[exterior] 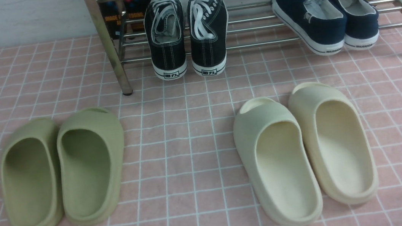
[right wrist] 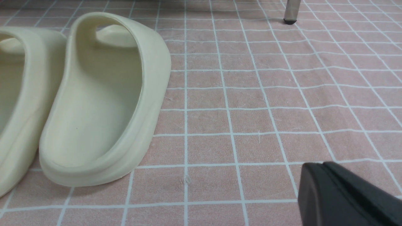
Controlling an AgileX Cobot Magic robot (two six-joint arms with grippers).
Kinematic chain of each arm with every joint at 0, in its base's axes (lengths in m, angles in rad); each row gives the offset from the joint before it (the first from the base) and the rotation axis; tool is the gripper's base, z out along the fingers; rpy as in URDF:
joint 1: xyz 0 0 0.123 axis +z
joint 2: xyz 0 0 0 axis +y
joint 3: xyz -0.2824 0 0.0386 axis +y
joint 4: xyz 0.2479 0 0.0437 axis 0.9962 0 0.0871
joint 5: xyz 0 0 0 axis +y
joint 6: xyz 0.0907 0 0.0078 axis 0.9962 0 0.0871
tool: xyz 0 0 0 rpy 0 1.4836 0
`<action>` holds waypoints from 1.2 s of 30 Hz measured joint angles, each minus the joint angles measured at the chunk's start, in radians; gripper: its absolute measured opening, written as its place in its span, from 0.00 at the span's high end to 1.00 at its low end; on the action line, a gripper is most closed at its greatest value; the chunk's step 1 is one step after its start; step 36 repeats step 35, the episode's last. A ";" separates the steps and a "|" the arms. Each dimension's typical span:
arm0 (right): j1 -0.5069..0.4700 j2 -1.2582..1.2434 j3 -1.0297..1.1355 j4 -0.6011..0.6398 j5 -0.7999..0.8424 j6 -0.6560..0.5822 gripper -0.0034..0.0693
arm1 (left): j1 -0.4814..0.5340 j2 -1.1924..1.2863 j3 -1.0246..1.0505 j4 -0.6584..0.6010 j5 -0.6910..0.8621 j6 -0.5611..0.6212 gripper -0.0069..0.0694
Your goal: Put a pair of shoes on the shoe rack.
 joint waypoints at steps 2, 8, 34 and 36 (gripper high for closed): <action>0.000 0.000 0.000 0.000 0.000 0.000 0.96 | 0.000 0.000 0.000 0.000 0.000 0.000 0.60; 0.000 0.000 0.000 0.000 0.000 0.000 0.96 | 0.000 0.000 0.000 0.000 0.000 0.000 0.60; 0.000 0.000 0.000 0.000 0.000 0.001 0.94 | 0.000 0.000 0.000 0.000 0.000 0.000 0.60; 0.000 0.000 0.000 0.000 0.000 0.001 0.94 | 0.000 0.000 0.000 0.000 0.000 0.000 0.60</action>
